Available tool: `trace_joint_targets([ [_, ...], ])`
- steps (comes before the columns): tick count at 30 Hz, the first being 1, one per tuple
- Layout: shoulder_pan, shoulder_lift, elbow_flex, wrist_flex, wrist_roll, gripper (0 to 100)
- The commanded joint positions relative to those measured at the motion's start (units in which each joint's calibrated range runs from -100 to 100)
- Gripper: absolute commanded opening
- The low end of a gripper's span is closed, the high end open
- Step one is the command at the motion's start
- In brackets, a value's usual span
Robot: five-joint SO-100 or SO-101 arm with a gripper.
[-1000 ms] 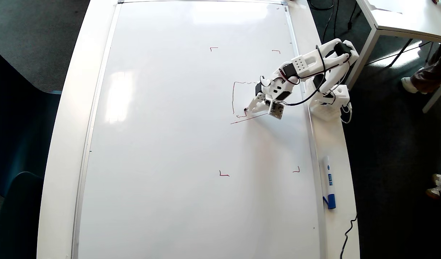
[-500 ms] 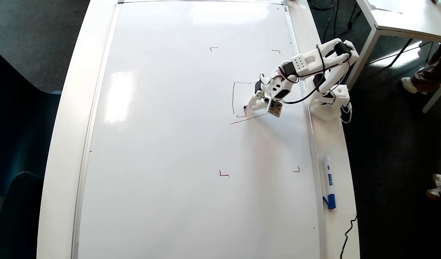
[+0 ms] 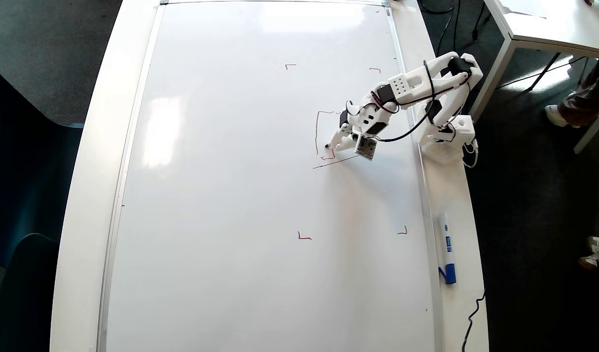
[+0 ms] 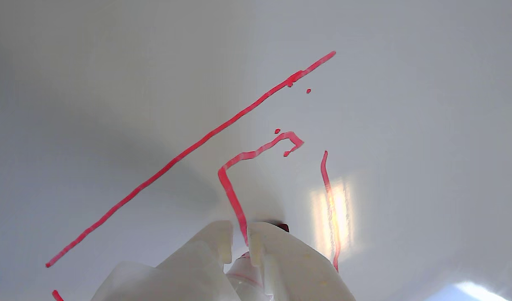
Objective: Draw on a whiteboard a robot head using a pen attached to the gripper
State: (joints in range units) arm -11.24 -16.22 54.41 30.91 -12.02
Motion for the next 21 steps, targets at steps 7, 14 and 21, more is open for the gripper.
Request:
trace_joint_targets([
  [7,0.00,1.42,-3.07,0.28,-0.26,1],
  [14,-2.13,1.42,-3.07,0.28,-0.26,1],
  [21,-4.34,1.42,-3.34,0.19,-0.31,1],
])
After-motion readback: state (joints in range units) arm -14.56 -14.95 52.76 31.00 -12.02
